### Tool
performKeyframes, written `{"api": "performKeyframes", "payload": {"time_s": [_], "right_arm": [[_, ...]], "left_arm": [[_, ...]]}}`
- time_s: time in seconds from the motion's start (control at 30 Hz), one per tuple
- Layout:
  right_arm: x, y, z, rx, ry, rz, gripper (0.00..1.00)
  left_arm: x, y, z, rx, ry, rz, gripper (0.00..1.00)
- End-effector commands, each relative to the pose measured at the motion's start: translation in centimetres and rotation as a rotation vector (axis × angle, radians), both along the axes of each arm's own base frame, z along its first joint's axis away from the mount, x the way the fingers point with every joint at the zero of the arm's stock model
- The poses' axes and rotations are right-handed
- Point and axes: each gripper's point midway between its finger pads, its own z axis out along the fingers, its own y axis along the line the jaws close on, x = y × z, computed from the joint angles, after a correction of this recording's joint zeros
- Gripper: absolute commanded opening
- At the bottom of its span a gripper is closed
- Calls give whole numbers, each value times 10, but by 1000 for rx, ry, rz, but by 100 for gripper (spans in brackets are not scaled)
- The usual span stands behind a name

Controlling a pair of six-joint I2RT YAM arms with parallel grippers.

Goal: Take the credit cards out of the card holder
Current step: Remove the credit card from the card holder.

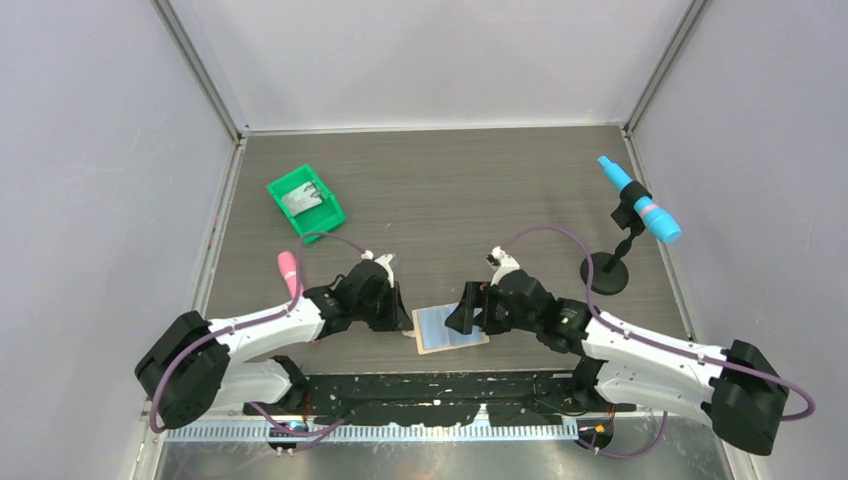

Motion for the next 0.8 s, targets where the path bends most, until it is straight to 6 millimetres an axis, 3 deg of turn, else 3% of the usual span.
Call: {"api": "performKeyframes", "payload": {"time_s": [0.0, 0.33, 0.77], "right_arm": [[22, 24, 31, 35, -107, -40, 85], [21, 54, -1, -178, -156, 42, 81], [17, 61, -32, -305, -154, 67, 78]], "left_arm": [[1, -12, 18, -100, -37, 4, 0], [-1, -15, 38, -197, -82, 18, 0], [-3, -11, 44, -206, -101, 22, 0]]}}
